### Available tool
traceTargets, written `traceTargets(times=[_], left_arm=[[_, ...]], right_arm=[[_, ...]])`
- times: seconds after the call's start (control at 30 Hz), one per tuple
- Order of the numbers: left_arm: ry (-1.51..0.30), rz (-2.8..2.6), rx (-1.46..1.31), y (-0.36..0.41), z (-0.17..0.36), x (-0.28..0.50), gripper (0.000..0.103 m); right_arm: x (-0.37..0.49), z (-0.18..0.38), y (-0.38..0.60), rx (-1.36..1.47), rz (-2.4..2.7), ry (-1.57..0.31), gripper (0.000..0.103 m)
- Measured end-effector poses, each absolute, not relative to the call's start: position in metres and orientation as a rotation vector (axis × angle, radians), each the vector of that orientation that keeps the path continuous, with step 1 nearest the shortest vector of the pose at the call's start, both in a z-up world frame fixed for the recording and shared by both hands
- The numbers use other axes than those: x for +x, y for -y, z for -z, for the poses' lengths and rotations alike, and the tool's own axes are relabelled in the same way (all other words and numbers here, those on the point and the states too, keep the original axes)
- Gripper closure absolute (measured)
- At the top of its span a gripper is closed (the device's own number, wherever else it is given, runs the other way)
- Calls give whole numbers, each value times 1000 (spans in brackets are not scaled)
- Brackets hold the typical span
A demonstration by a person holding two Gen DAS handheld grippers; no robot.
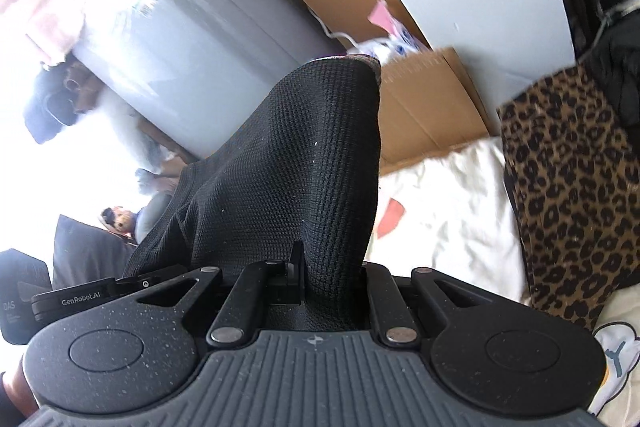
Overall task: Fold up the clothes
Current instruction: 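Lift the folded shorts with both grippers and carry them toward the clothes pile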
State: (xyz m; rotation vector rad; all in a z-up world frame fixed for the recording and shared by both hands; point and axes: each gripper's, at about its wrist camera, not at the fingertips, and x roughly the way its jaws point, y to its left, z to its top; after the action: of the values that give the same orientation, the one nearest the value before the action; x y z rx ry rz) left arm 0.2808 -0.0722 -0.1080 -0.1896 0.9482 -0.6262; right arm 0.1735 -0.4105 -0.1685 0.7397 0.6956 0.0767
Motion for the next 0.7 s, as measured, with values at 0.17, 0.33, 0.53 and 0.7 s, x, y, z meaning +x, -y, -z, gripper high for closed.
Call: traceTargets(times=[0.17, 0.33, 0.53, 0.7], left_arm=[[-933, 607, -206, 67, 69, 267, 72], [-919, 607, -233, 66, 36, 251, 71], [-884, 620, -247, 72, 3, 233, 71], [-876, 634, -257, 74, -18, 221, 71]], right_arm=[[166, 120, 405, 688, -119, -667, 94], [156, 73, 404, 624, -131, -654, 94], [142, 28, 407, 588, -122, -623, 94], [129, 3, 410, 579, -109, -610, 94]])
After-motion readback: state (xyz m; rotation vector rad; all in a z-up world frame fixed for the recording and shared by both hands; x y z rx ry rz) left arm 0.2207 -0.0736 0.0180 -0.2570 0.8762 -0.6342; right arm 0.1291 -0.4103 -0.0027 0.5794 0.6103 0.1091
